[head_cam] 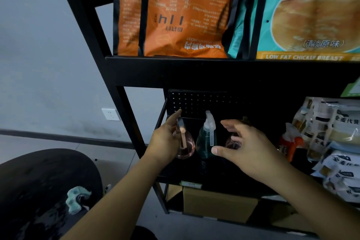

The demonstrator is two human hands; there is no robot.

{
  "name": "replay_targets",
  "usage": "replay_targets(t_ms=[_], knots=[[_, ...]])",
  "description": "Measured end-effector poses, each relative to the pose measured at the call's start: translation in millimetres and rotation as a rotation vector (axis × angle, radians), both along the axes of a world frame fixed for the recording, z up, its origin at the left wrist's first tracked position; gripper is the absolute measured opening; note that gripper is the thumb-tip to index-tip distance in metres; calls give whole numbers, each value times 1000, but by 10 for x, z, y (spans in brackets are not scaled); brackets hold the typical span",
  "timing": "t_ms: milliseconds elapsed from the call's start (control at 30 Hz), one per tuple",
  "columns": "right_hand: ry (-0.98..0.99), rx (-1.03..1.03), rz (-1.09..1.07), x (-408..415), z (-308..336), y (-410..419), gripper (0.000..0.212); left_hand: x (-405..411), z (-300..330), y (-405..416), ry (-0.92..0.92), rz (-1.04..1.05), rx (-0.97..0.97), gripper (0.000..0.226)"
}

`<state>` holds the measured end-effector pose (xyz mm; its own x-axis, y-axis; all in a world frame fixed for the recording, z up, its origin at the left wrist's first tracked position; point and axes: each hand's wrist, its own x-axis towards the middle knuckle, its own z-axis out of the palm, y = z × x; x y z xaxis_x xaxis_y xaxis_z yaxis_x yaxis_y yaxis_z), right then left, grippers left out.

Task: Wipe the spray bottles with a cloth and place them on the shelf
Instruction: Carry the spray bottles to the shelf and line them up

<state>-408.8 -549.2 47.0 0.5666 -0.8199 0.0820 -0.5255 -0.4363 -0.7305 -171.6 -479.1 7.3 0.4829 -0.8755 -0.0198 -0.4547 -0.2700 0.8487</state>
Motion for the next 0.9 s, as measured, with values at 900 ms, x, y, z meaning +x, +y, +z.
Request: replay_targets(t_ms=[900], knots=[[55, 128, -56, 174, -626, 132, 83, -338, -303, 311, 26, 173, 9, 65]])
